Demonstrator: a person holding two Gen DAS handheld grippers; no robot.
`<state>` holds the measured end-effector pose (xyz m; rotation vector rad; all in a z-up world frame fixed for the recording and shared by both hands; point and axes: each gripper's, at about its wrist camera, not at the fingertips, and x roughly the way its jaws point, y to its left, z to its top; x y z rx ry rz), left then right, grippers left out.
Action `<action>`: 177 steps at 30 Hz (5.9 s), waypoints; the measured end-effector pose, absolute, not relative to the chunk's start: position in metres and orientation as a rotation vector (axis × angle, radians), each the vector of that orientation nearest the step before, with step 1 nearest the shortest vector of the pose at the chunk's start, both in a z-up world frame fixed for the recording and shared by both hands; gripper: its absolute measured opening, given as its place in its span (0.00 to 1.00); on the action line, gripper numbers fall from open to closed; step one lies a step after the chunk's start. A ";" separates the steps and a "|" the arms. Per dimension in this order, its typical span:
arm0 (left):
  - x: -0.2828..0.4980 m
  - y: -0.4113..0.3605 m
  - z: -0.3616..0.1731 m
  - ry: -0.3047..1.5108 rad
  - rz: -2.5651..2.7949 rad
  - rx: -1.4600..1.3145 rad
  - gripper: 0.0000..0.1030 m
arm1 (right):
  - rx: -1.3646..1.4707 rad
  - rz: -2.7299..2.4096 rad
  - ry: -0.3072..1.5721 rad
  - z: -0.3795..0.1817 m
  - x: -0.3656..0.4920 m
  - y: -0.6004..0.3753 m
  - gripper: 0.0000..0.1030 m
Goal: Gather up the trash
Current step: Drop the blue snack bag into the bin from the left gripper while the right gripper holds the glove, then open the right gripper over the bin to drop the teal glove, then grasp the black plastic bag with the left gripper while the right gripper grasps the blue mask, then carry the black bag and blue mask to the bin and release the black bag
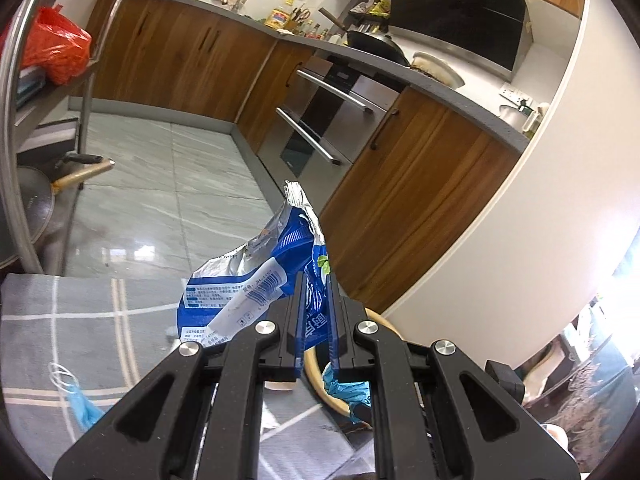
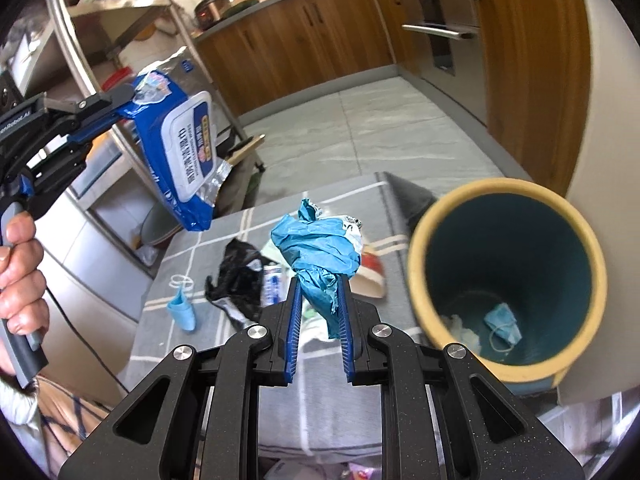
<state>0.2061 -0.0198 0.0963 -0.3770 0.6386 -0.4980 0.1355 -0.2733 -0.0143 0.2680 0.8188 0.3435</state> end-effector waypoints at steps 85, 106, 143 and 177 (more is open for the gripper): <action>0.201 -0.042 0.023 0.831 -0.369 -0.190 0.79 | 0.311 0.043 0.861 -0.042 0.131 -0.346 0.46; 0.199 0.025 -0.040 1.002 -0.252 -0.257 0.80 | 0.273 0.202 0.865 -0.038 0.135 -0.283 0.50; 0.186 0.083 0.003 0.992 -0.177 -0.368 0.18 | 0.219 0.348 0.961 -0.061 0.144 -0.221 0.50; 0.167 0.183 0.040 0.775 -0.012 -0.566 0.18 | 0.116 0.697 1.039 -0.110 0.181 0.002 0.29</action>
